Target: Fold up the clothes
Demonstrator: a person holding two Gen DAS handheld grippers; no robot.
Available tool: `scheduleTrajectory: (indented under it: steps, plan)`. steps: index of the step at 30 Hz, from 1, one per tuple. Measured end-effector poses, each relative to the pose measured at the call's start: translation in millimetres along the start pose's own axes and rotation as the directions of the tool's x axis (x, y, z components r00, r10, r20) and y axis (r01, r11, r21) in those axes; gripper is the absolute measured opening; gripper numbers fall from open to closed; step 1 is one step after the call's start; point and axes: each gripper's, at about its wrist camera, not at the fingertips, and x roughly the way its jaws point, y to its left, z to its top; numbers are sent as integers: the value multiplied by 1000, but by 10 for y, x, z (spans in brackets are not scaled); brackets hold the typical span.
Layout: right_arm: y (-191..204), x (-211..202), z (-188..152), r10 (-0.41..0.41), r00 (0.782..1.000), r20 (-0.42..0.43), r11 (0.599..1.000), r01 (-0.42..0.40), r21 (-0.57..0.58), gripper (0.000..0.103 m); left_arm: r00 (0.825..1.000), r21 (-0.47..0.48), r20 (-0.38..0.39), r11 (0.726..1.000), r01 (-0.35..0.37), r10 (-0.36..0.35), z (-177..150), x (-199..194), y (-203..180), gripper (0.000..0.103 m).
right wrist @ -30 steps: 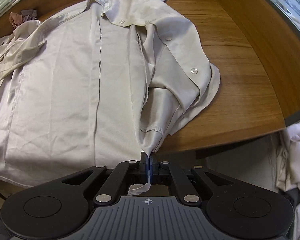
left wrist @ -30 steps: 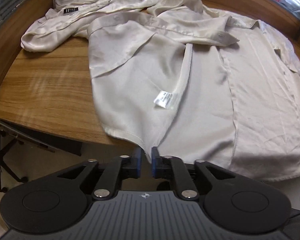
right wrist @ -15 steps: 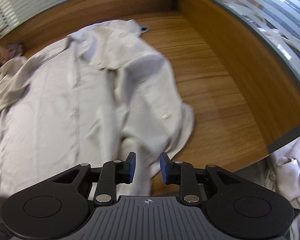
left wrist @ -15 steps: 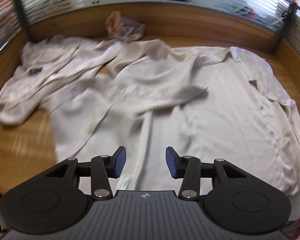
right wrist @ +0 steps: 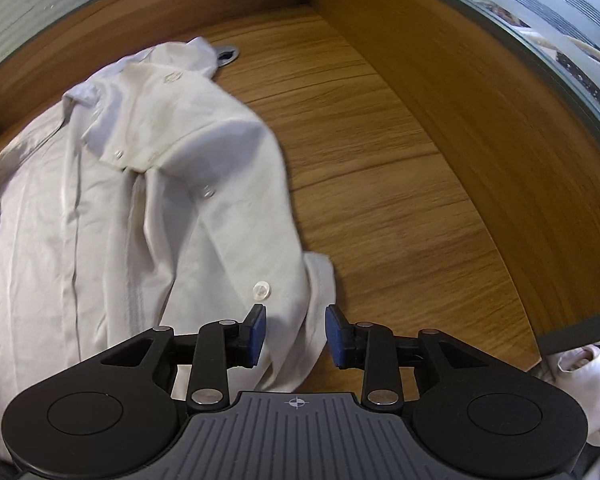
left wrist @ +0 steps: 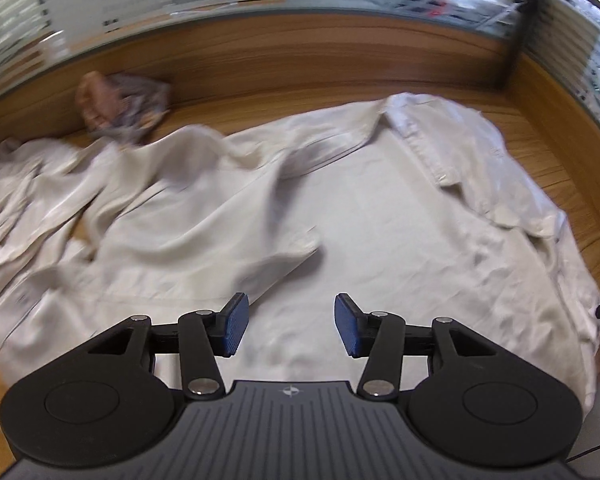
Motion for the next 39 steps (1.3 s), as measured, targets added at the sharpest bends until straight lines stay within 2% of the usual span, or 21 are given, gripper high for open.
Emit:
scheduleTrajectory:
  steps: [8,13,16,17,19,21,24,29,34,37,38,39]
  plan:
    - [-136,67,125,-5,1000,27,994,2,107,35,995,51,5,994,95,-95,424,523,-462,53]
    - [-197,180,124,8,1000,11,984,-10,180,34,990,118,-34,983,138,-135,600,797,-745,52]
    - [-173,202,102,22,1000,11,981,-24,194,7,983,126,-55,975,181,-176,705,917,-897,52]
    - [-159,199,96,22,1000,15,980,-24,195,6,980,121,-59,973,198,-192,740,947,-938,52]
    - [-160,136,78,14,999,34,977,-21,214,5,968,86,-68,965,246,-241,809,1015,-1012,50]
    - [-170,58,58,9,999,53,970,-22,242,5,953,38,-80,955,294,-291,874,1094,-1079,42]
    - [-178,-72,21,5,997,77,959,-27,283,5,939,-38,-122,947,318,-321,958,1277,-1166,33]
    - [-202,-219,-34,6,995,103,943,-40,329,5,927,-183,-144,930,318,-346,1066,1594,-1202,33]
    - [-260,-268,-57,0,994,112,929,-42,369,5,917,-313,-150,898,310,-369,1140,1874,-1198,33]
    - [-285,-307,-85,-7,993,115,922,-38,384,5,915,-356,-134,880,314,-381,1172,1929,-1203,19]
    - [-295,-317,-92,-10,993,116,920,-36,390,5,916,-354,-134,882,312,-378,1182,1934,-1214,1]
    - [-310,-329,-99,-13,993,116,919,-34,394,5,918,-350,-129,883,312,-375,1197,1929,-1222,1]
